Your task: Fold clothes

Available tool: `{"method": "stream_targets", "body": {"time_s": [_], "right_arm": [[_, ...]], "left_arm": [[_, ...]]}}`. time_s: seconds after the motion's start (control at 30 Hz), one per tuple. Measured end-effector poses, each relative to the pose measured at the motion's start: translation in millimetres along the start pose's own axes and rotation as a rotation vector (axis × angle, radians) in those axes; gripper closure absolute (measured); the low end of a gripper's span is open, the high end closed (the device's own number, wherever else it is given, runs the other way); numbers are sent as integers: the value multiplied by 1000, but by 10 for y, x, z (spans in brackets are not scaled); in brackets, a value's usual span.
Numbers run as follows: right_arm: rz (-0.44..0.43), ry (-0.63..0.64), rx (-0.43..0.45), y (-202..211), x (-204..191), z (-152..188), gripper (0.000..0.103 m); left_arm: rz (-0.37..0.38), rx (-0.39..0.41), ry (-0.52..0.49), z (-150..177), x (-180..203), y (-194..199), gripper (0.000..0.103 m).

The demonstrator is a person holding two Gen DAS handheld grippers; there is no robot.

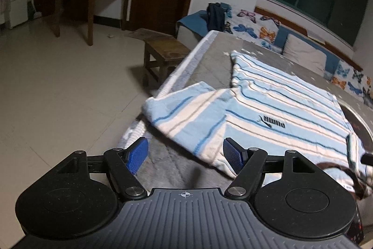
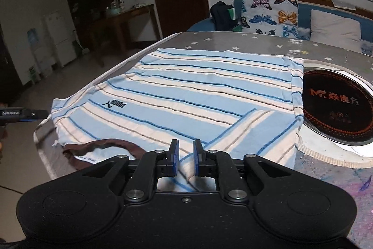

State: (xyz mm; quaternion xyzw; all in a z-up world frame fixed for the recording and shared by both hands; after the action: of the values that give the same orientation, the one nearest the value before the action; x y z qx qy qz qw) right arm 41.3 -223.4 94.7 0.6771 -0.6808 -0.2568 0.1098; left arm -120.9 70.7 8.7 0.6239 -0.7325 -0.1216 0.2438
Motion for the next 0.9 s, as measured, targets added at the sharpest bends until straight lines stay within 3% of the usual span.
{"method": "stream_targets", "body": {"time_s": [0.1,0.4,0.57,0.67,0.73,0.77,0.9], "right_arm": [[35,1,25,141,84,-68,78],[108,-8,-26,122,299,17,76],[104,6,-55,72,284,82,71],[105,12,-54,81,280,74,70],[107,21,-54,91,275,59,70],[107,24,-55,95,275,55,70],[109,27,-56,100,295,42,69]], "left_arm": [[-21,-2,42,-23,-74,-74,31],[-62,-31,102,-59,-189,-306,32],[-68,-32,73,-139,-169,-430,41],[-87,-28,58,-159,-164,-498,54],[-85,-26,69,-180,-173,-515,82],[-80,-30,85,-192,-184,-522,89],[-50,-2,106,-288,-172,-503,96]]}}
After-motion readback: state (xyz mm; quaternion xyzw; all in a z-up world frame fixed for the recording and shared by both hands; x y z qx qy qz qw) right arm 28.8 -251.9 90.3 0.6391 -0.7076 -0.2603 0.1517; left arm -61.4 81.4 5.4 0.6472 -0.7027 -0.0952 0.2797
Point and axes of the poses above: each gripper's, at about its wrist camera, not at the fingertips, and y roughly against the way its jaws point, x to its right, z to its underside, the point moved 3 cm from there along -y, roughly the way its jaws point, and after that the axes turned 9 degrees about x, right-handed, at the moved point
